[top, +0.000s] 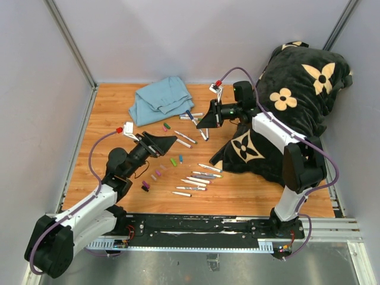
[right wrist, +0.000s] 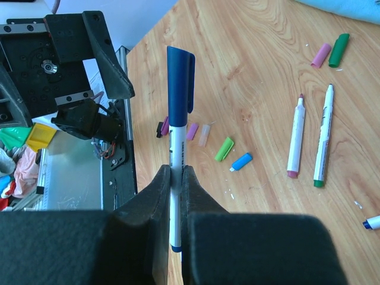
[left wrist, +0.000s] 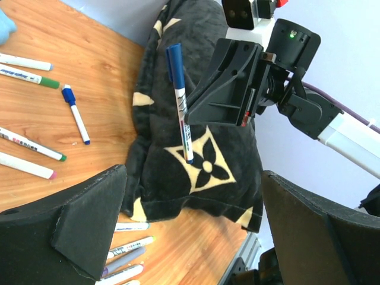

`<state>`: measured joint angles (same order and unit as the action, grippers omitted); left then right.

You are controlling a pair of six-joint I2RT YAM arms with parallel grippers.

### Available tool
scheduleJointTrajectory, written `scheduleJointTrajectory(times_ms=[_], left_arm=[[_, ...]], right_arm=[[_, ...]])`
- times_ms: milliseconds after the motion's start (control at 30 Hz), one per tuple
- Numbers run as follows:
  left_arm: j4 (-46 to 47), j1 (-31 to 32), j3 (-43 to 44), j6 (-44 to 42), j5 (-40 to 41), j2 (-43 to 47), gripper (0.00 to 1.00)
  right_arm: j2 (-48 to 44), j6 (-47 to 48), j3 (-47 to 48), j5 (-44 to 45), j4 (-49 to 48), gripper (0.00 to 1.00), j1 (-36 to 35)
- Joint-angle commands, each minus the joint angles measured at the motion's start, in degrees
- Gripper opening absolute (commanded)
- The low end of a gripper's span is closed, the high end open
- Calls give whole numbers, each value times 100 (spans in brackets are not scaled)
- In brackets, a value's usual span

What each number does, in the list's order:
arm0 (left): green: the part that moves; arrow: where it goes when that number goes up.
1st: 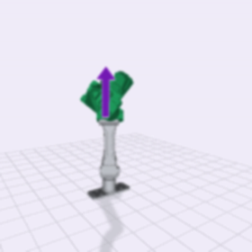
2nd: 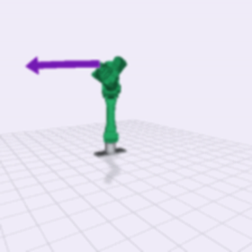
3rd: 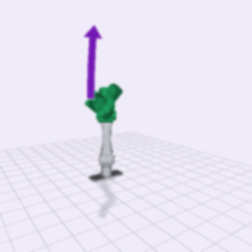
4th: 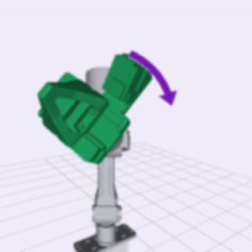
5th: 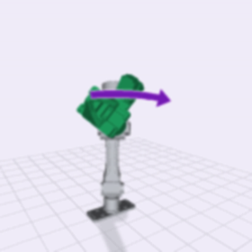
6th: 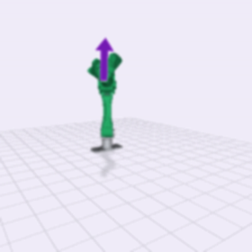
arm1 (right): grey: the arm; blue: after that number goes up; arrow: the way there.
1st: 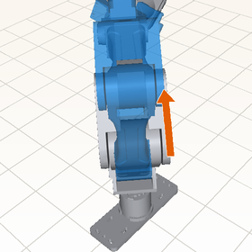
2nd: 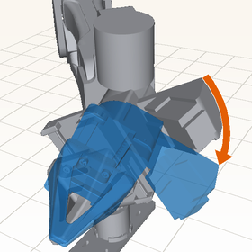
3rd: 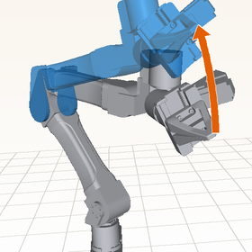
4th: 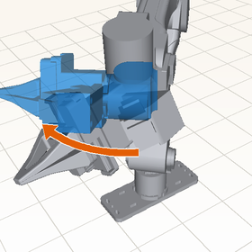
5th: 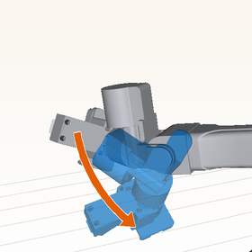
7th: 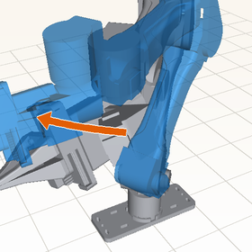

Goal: Open the pen caps
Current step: Pick up the pen from the center of the board.

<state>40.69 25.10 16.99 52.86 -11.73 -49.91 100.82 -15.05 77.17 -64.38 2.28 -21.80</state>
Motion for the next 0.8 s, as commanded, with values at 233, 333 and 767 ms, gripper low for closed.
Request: scheduleJointTrajectory(times_ms=[233, 333, 767], left_arm=[[633, 307, 512, 242, 767, -762, 95], [633, 431, 680, 253, 1131, -1020, 93], [594, 566, 1745, 235, 1417, -2445, 68]], right_arm=[[-145, 52, -34, -147, -120, 1, -285], [-150, 88, -34, -137, -95, 1, -311], [-211, 694, 144, 228, 522, 1, -485]])
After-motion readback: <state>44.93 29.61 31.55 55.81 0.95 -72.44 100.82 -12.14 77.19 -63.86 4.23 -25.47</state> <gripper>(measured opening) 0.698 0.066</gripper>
